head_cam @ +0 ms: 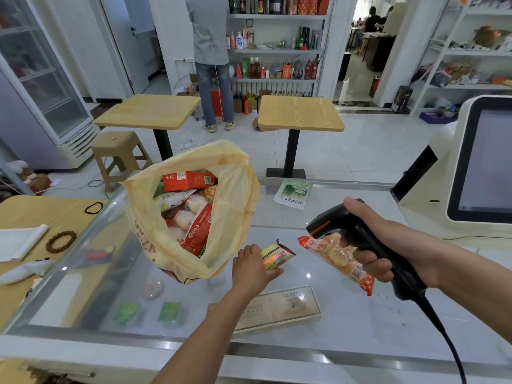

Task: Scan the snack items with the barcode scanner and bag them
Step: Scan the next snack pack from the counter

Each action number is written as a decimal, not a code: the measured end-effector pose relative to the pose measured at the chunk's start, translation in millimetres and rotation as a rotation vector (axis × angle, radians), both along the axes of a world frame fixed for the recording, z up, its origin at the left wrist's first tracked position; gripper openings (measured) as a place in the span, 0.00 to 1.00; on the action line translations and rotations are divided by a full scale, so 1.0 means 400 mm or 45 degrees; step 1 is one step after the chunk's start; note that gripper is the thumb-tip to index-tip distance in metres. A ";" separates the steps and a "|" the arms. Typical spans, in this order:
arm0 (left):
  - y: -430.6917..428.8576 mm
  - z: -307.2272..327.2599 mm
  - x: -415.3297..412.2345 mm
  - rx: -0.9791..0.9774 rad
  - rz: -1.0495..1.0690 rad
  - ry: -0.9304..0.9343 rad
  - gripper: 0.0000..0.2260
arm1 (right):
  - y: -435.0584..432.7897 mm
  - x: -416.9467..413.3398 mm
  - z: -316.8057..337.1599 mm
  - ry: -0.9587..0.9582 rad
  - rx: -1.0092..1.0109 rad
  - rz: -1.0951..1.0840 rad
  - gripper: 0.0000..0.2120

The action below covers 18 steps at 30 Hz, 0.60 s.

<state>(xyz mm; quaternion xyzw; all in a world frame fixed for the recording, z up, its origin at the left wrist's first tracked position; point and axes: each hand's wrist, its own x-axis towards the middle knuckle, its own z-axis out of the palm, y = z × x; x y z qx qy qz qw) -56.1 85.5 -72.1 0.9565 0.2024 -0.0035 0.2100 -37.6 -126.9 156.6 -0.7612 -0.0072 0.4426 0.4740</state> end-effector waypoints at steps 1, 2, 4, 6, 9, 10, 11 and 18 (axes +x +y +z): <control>0.000 -0.001 0.000 -0.003 -0.001 -0.003 0.31 | -0.002 0.000 0.001 0.001 0.005 -0.004 0.36; 0.000 -0.001 0.000 -0.007 -0.001 -0.006 0.31 | -0.004 -0.001 0.002 -0.001 0.003 -0.007 0.36; 0.000 -0.002 0.000 -0.007 -0.002 -0.009 0.31 | -0.006 -0.001 0.004 -0.004 -0.002 -0.014 0.35; -0.001 -0.002 0.000 -0.001 -0.006 -0.007 0.31 | -0.008 -0.001 0.006 -0.005 -0.002 -0.014 0.34; -0.001 -0.002 0.001 0.009 -0.014 -0.002 0.31 | -0.008 0.000 0.009 -0.006 -0.010 -0.002 0.36; 0.000 -0.001 0.002 0.016 -0.018 0.002 0.30 | -0.007 0.000 0.009 -0.006 -0.008 0.003 0.36; 0.000 0.001 0.002 0.024 -0.024 0.006 0.30 | -0.007 0.000 0.009 -0.006 -0.001 0.007 0.37; 0.005 0.006 0.005 0.055 -0.063 0.030 0.31 | -0.004 -0.002 -0.005 -0.025 -0.039 0.078 0.38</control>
